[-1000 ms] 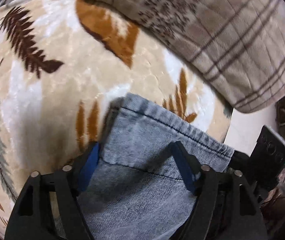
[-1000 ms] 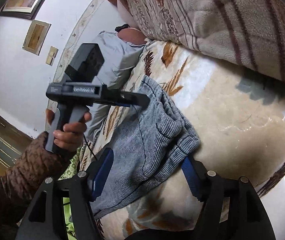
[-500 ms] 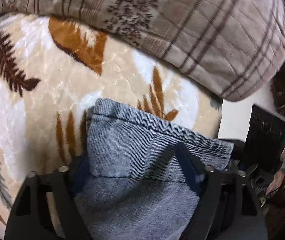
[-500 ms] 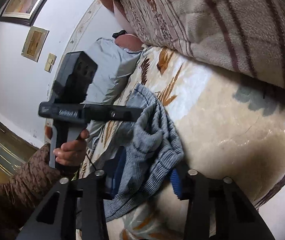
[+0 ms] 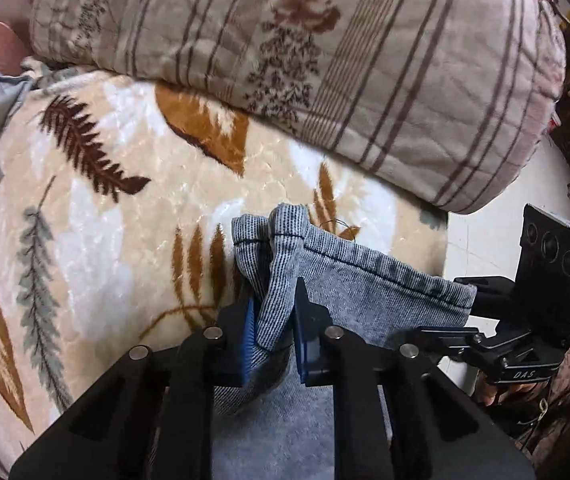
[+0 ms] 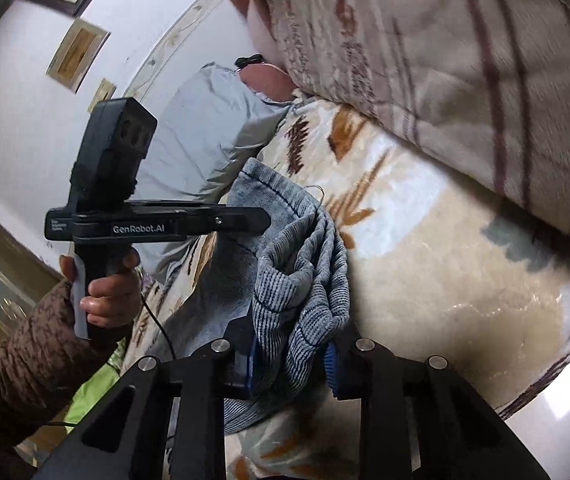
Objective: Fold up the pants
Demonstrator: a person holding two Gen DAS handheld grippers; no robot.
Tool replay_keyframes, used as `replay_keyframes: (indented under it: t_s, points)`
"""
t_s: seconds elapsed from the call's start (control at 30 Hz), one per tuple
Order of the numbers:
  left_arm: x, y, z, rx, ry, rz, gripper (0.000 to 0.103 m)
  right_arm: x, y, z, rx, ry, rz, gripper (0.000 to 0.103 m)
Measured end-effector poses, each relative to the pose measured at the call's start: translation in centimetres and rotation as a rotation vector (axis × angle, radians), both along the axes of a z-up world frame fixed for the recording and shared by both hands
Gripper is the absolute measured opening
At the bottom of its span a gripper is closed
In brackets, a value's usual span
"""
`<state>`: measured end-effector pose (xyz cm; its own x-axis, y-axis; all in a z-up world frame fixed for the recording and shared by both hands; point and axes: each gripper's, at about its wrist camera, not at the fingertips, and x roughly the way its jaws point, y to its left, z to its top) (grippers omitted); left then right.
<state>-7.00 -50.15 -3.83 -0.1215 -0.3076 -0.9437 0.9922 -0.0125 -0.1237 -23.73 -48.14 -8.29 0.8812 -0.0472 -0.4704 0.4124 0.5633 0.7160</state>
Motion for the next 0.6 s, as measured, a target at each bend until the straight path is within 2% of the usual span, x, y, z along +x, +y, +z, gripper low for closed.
replay_keyframes:
  t_s: [0.13,0.23,0.6]
  points:
    - [0.6,1.7,2.4,-0.037,0.003,0.033,0.014,0.3,1.1,1.9,-0.055,-0.001,0.027,0.026]
    - [1.7,3.5,5.3,-0.066,0.006,0.057,0.013,0.4,1.8,3.0,-0.075,-0.005,0.036,0.026]
    - [3.7,7.7,6.6,-0.123,-0.009,0.148,0.011,2.2,5.4,6.7,-0.159,-0.009,0.112,0.026]
